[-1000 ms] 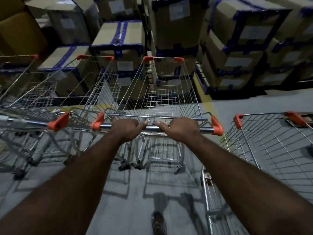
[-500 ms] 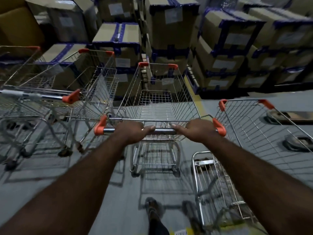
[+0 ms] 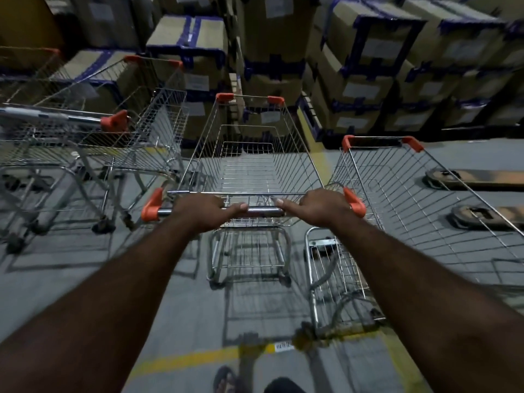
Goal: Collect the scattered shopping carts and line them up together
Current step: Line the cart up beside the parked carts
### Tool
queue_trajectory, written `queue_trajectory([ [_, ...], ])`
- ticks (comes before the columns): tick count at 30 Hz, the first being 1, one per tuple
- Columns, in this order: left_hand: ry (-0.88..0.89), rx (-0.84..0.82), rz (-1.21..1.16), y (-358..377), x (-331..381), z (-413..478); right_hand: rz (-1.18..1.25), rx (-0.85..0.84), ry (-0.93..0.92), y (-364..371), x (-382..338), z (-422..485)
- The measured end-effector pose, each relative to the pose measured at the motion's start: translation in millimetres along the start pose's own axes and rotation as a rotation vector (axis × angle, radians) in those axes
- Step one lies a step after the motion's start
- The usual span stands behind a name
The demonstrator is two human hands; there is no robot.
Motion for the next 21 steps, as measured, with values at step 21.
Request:
queue_trajectory([
  [21,-0.2,0.101,-0.012,58,70,-154,-0.019,-0.023,-0.096,37,2,-152],
])
Point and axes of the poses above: each hand's wrist, its own z-axis towards the middle knuckle, its own y-axis out of the palm, x = y × z, the point moved 6 cm from there along z, towards the middle knuckle, and after that the axes turned 2 degrees about z, right-handed, at the moved point
